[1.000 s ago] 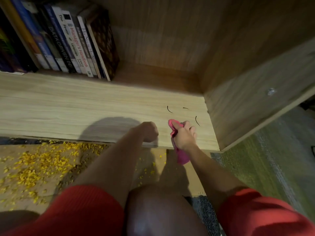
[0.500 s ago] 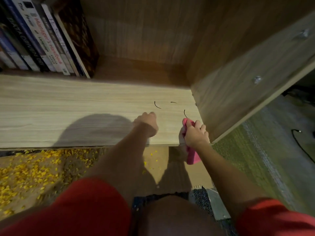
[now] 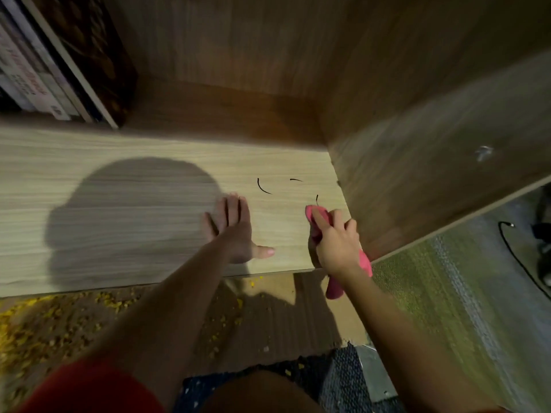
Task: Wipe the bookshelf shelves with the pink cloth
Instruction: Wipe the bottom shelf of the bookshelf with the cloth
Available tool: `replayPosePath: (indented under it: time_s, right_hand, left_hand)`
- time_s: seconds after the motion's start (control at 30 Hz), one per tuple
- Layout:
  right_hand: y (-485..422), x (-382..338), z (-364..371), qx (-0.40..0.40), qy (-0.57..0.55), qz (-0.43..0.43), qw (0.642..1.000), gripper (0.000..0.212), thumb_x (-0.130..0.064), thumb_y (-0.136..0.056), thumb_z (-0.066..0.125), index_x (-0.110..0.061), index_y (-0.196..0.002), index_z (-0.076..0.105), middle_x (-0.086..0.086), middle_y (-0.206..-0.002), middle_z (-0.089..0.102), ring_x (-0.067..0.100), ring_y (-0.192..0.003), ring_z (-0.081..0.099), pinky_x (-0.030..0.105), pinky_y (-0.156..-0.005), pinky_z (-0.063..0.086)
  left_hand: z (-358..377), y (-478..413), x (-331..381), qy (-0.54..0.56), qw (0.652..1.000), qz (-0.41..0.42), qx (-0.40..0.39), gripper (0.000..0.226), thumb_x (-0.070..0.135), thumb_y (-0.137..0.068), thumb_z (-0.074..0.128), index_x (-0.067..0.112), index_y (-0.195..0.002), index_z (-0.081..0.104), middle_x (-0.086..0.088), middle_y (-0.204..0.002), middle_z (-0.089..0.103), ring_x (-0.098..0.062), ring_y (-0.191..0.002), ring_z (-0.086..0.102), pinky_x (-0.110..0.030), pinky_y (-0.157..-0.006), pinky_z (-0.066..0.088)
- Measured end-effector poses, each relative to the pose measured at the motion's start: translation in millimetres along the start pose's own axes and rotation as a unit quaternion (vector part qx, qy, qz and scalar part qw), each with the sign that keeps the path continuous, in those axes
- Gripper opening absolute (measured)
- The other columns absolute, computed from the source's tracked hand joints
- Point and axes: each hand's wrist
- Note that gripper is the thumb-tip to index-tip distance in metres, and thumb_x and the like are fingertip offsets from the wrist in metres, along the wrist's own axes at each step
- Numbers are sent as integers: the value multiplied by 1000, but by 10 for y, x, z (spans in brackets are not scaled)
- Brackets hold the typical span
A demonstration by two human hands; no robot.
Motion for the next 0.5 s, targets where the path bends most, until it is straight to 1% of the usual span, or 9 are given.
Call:
replayPosePath:
  time_s: [0.1, 0.23, 0.3, 0.4, 0.5]
  right_hand:
    - [-46, 31, -27, -1, 8, -18, 1000, 61, -12, -90, 44, -28, -146, 25, 10, -132, 32, 33, -109, 34, 41, -93, 34]
    - [-495, -1, -82, -2, 0, 39, 999, 55, -14, -93, 45, -24, -144, 27, 12, -142, 27, 37, -118, 33, 43, -97, 34]
    - [-544, -42, -77, -2, -10, 62, 998, 54, -14, -94, 45, -24, -144, 28, 12, -144, 25, 37, -120, 32, 44, -98, 33]
    - [-263, -46, -7, 17, -16, 60, 998, 55, -12, -92, 44, -24, -144, 28, 11, -135, 31, 35, -115, 34, 43, -96, 34]
    - [7, -8, 61, 20, -27, 40, 999, 58, -9, -89, 45, -25, -143, 30, 10, -129, 32, 35, -112, 33, 45, -98, 33]
  left_hand:
    - [-20, -14, 13, -7, 1000, -7, -8, 122, 62, -78, 59, 7, -143, -28, -12, -148, -38, -32, -136, -33, -54, -108, -17]
    - [-4, -23, 20, -17, 1000, -9, -10, 122, 64, -77, 58, 7, -143, -27, -11, -149, -36, -31, -137, -33, -54, -109, -16]
    - [-11, -15, 17, -15, 1000, -6, -8, 123, 64, -77, 58, 7, -143, -28, -11, -149, -36, -30, -136, -33, -53, -109, -16]
    - [-16, 13, 12, -11, 1000, -2, -14, 122, 64, -78, 58, 8, -143, -29, -10, -148, -38, -29, -135, -35, -53, -108, -18]
    - [-50, 28, 18, -15, 999, 0, -34, 122, 64, -78, 57, 8, -142, -30, -11, -146, -41, -29, -135, -36, -54, -108, -18]
Point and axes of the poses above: each hand's wrist, its own y-axis away from the middle knuckle, its own z-axis out of the palm, x = y × z
